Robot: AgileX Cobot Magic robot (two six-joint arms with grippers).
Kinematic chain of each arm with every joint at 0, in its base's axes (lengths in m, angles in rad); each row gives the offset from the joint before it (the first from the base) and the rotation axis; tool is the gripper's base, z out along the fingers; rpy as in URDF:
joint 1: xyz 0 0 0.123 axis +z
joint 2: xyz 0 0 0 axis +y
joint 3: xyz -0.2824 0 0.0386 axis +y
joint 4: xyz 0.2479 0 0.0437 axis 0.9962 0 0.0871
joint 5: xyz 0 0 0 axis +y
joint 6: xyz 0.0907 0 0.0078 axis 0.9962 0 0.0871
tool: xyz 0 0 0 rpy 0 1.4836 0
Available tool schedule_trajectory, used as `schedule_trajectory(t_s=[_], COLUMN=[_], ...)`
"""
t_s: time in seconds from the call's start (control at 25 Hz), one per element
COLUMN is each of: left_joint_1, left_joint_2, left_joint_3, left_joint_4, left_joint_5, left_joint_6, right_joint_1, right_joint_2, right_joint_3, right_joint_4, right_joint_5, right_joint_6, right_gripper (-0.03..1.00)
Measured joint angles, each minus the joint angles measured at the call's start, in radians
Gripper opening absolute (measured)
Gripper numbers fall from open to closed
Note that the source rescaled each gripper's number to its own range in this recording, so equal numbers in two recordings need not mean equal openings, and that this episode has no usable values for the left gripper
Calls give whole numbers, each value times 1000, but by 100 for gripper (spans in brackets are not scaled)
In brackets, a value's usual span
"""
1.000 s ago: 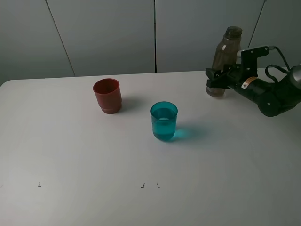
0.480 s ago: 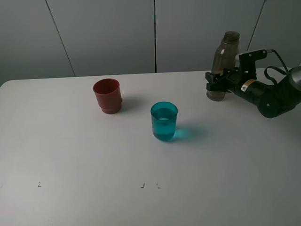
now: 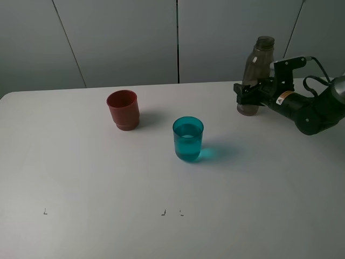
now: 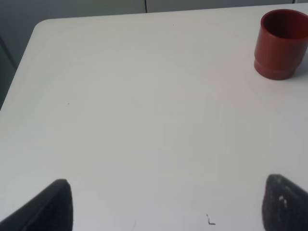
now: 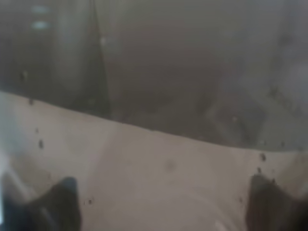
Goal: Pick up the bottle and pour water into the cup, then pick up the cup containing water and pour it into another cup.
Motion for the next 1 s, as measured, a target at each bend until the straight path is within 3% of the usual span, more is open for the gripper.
schedule_trajectory(t_s=[0.08, 0.16, 0.76, 1.0], left_joint_1=[0, 0, 0, 0], left_joint_2=[0, 0, 0, 0], left_joint_3=[0, 0, 0, 0], left_joint_4=[0, 0, 0, 0], left_joint_5=[0, 0, 0, 0], left_joint_6=[0, -7, 0, -7], right_joint_1=[0, 0, 0, 0], right_joint_2=[0, 0, -76, -147], right_joint_3=[0, 0, 91, 148], right_joint_4=[0, 0, -32, -30], right_joint_5=[7, 11, 72, 141], right_joint_6=[12, 14, 14, 3], right_gripper=[89, 98, 100, 100])
